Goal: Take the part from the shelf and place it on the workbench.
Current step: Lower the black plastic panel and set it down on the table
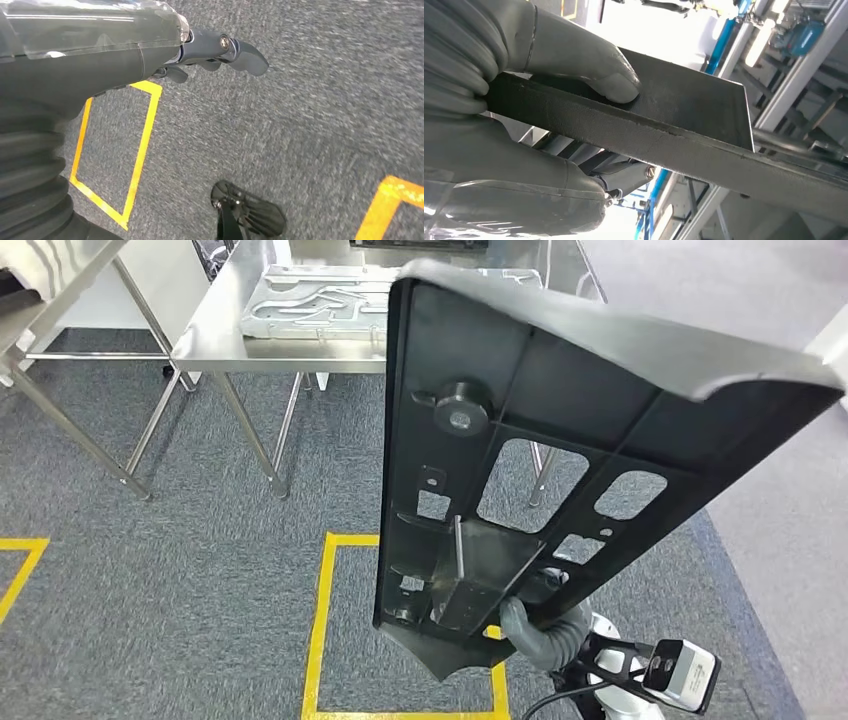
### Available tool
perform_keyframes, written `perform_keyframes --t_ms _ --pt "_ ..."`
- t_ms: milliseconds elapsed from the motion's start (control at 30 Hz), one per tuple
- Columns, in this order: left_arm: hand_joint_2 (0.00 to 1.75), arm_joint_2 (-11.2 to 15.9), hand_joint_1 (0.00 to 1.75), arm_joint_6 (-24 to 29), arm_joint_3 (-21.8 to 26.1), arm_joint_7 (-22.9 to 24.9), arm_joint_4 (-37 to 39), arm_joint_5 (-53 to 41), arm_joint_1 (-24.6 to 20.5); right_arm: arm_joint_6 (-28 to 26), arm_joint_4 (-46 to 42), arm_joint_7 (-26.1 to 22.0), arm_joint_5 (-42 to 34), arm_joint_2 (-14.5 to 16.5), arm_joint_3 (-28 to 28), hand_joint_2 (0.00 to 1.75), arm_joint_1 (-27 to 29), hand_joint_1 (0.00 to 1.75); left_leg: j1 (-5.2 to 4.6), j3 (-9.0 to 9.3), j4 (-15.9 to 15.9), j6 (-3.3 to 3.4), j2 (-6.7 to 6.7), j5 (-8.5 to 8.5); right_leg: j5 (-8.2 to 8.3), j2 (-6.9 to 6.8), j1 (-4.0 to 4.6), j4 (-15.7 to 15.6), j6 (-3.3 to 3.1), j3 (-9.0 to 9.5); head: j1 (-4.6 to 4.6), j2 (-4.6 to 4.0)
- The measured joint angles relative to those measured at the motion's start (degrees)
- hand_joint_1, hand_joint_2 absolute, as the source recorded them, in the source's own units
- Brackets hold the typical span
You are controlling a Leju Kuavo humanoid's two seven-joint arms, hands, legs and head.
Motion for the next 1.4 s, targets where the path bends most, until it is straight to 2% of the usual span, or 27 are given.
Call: perform_keyframes --t_ms 67,100,167,200,233,267,333,367,433,467,567,633,700,733,767,833,867,933,1000,1067,1133,1200,1233,1267,1300,1367,1400 --pt "1.75 0.0 0.0 -0.11 0.0 -0.03 0.01 -0.09 -0.1 0.03 -0.09 -0.01 0.04 0.04 -0.13 1.75 0.03 1.71 0.15 -0.73 2.46 -0.35 -0.01 -0.62 -0.11 0.1 -0.01 -0.17 -0.78 0.87 0.01 0.0" --pt "1.75 0.01 0.0 -0.15 0.0 -0.03 0.01 -0.14 -0.18 0.04 -0.14 -0.01 0.06 0.07 -0.17 1.75 0.04 1.71 0.21 -2.29 5.39 -0.45 -0.02 -1.68 -0.3 0.11 0.04 -0.23 -1.12 1.3 0.0 0.0" --pt "1.75 0.02 0.0 -0.18 0.0 -0.03 0.01 -0.21 -0.19 0.05 -0.2 -0.01 0.1 0.09 -0.28 1.75 0.09 1.71 0.14 -6.83 12.99 -0.51 -0.03 -4.74 -0.93 0.16 0.36 -0.23 -1.65 1.85 0.0 0.0" --pt "1.75 0.03 0.0 -0.19 0.0 -0.03 0.01 -0.25 -0.08 0.05 -0.2 0.0 0.11 0.1 -0.32 1.75 0.16 1.71 0.1 -8.91 15.82 -0.45 -0.03 -5.99 -1.27 0.24 0.56 -0.23 -1.81 2.19 -0.01 0.0" --pt "1.75 0.03 0.0 -0.21 0.0 -0.03 0.01 -0.29 0.04 0.06 -0.2 0.0 0.11 0.11 -0.37 1.75 0.24 1.71 0.04 -10.11 16.74 -0.29 -0.03 -6.15 -1.62 0.33 0.77 -0.22 -1.91 2.61 -0.01 0.0" --pt "1.75 0.03 0.0 -0.22 0.0 -0.03 0.01 -0.32 0.13 0.07 -0.2 0.0 0.11 0.11 -0.42 1.75 0.3 1.71 -0.03 -10.36 15.69 -0.02 -0.03 -5.02 -1.99 0.42 0.97 -0.22 -1.96 3.13 0.0 0.0" --pt "1.75 0.07 0.0 -0.23 -0.01 -0.03 0.01 -0.34 0.18 0.11 -0.2 0.0 0.12 0.12 -0.49 1.75 0.34 1.71 -0.46 -8.49 8.73 0.92 -0.03 0.16 -2.78 0.48 1.26 -0.24 -1.95 4.26 0.01 0.0" --pt "1.75 0.12 0.0 -0.23 -0.02 -0.03 0.02 -0.34 0.15 0.13 -0.19 0.01 0.14 0.14 -0.51 1.75 0.37 1.71 -0.78 -7.44 5.34 1.32 -0.01 1.63 -3.15 0.51 1.38 -0.24 -1.81 4.7 0.01 0.0" --pt "1.75 0.2 0.0 -0.22 -0.02 -0.03 0.03 -0.36 0.14 0.13 -0.16 0.03 0.2 0.21 -0.56 1.75 0.41 1.71 -1.31 -6.21 1.69 1.97 -0.06 2.38 -3.66 0.57 1.44 -0.27 -1.29 5.18 0.01 0.0" --pt "1.75 0.21 0.0 -0.22 -0.02 -0.03 0.04 -0.36 0.2 0.14 -0.16 0.03 0.25 0.23 -0.58 1.75 0.44 1.71 -1.37 -6.01 1.39 2.16 -0.11 1.98 -3.65 0.62 1.47 -0.08 -0.9 5.35 0.01 0.0" --pt "1.75 0.16 0.0 -0.28 -0.02 -0.05 0.05 -0.34 0.29 0.21 -0.16 0.01 0.32 0.26 -0.67 1.75 0.38 1.71 -1.01 -4.22 0.23 3.0 -0.19 3.14 -4.31 0.56 1.38 2.0 0.13 5.29 0.03 0.0" --pt "1.75 0.1 0.0 -0.35 -0.03 -0.1 0.05 -0.34 0.1 0.28 -0.15 0.01 0.33 0.28 -0.74 1.75 0.23 1.71 -0.91 -3.41 -0.07 3.34 -0.18 2.94 -6.79 0.46 1.04 6.89 0.68 2.6 0.03 0.0" --pt "1.75 0.04 0.0 -0.38 -0.04 -0.13 0.06 -0.33 0.06 0.4 -0.09 0.0 0.33 0.28 -0.81 1.75 0.26 1.71 -0.9 -3.1 -0.08 3.42 -0.19 2.49 -9.46 0.41 0.61 13.27 1.16 -1.95 0.03 0.0" --pt "1.75 0.03 0.0 -0.4 -0.04 -0.14 0.07 -0.33 0.12 0.51 -0.05 0.0 0.33 0.28 -0.85 1.75 0.34 1.71 -0.87 -2.9 -0.07 3.35 -0.19 2.22 -9.66 0.4 0.39 14.93 1.4 -3.59 0.03 0.0" --pt "1.75 0.02 0.0 -0.41 -0.04 -0.15 0.08 -0.32 0.19 0.63 -0.02 0.0 0.33 0.28 -0.9 1.75 0.39 1.71 -0.82 -2.58 -0.06 3.24 -0.2 1.89 -8.65 0.36 0.2 14.69 1.61 -4.27 0.03 0.0" --pt "1.75 0.01 0.0 -0.44 -0.04 -0.19 0.09 -0.32 0.24 0.81 0.02 0.0 0.33 0.28 -0.99 1.75 0.41 1.71 -0.66 -1.54 -0.07 2.85 -0.25 1.11 -3.6 0.22 -0.06 8.52 1.79 -2.54 0.03 0.0" --pt "1.75 0.0 0.0 -0.45 -0.04 -0.2 0.09 -0.32 0.21 0.83 0.04 0.0 0.33 0.28 -1.04 1.75 0.4 1.71 -0.59 -0.96 -0.09 2.58 -0.29 0.72 -1.62 0.1 -0.04 4.93 1.7 -1.23 0.03 0.0" --pt "1.75 0.0 0.0 -0.46 -0.04 -0.22 0.09 -0.32 0.15 0.84 0.09 0.01 0.34 0.28 -1.12 1.75 0.4 1.71 -0.55 -0.37 -0.26 1.86 -0.29 0.06 -0.82 -0.14 0.31 0.8 0.96 0.21 0.03 0.0" --pt "1.75 -0.04 0.0 -0.48 -0.04 -0.26 0.11 -0.35 0.15 0.86 0.09 0.01 0.35 0.28 -1.23 1.75 0.51 1.71 -0.58 0.05 -0.01 1.04 -0.22 -0.11 -1.24 -0.12 0.54 0.27 -0.1 0.51 0.03 0.0" --pt "1.75 -0.09 0.0 -0.5 -0.04 -0.28 0.14 -0.39 0.09 0.93 -0.01 0.0 0.36 0.29 -1.37 1.75 0.63 1.71 -0.48 0.16 1.46 0.44 -0.17 -0.43 -0.7 -0.02 0.39 -0.14 -0.88 1.56 0.02 0.0" --pt "1.75 -0.11 0.0 -0.51 -0.04 -0.29 0.14 -0.44 -0.04 0.99 -0.19 0.0 0.34 0.33 -1.46 1.75 0.65 1.71 -0.34 -2.42 6.42 0.12 -0.17 -2.21 -1.13 -0.03 0.35 -0.34 -1.55 2.55 0.02 0.0" --pt "1.75 -0.14 0.0 -0.47 -0.04 -0.22 0.14 -0.47 0.02 1.16 -0.31 0.0 0.33 0.37 -1.5 1.75 0.74 1.71 -0.32 -7.09 13.61 -0.12 -0.18 -5.22 -1.75 0.05 0.48 -0.34 -1.94 3.08 0.02 0.0" --pt "1.75 -0.14 0.0 -0.46 -0.04 -0.16 0.14 -0.47 0.14 1.3 -0.31 0.0 0.31 0.37 -1.5 1.75 0.84 1.71 -0.32 -9.05 15.96 -0.2 -0.18 -6.27 -2.09 0.16 0.56 -0.34 -1.99 3.42 0.02 0.0" --pt "1.75 -0.15 0.0 -0.45 -0.04 -0.1 0.15 -0.47 0.24 1.48 -0.31 0.0 0.22 0.37 -1.51 1.75 0.94 1.71 -0.33 -10.22 16.55 -0.19 -0.18 -6.32 -2.49 0.31 0.62 -0.33 -1.99 3.87 0.02 0.0" --pt "1.75 -0.16 0.0 -0.44 -0.04 -0.05 0.15 -0.47 0.32 1.67 -0.3 0.0 0.07 0.37 -1.52 1.75 1.03 1.71 -0.34 -10.4 15.11 -0.06 -0.2 -5.13 -2.92 0.55 0.67 -0.33 -1.89 4.45 0.02 0.0" --pt "1.75 -0.17 0.0 -0.41 -0.04 -0.01 0.16 -0.44 0.44 2.16 -0.25 0.0 -0.46 0.37 -1.58 1.75 1.11 1.71 -0.42 -8.72 7.98 0.54 -0.72 0.26 -3.87 0.95 0.69 -0.36 -1.62 5.69 0.02 0.0" --pt "1.75 -0.15 0.0 -0.39 -0.04 -0.01 0.16 -0.4 0.52 2.43 -0.15 0.0 -0.8 0.37 -1.63 1.75 1.1 1.71 -0.59 -7.92 4.71 0.85 -1.16 2.35 -4.25 1.16 0.69 -0.38 -1.4 6.11 0.02 0.0"
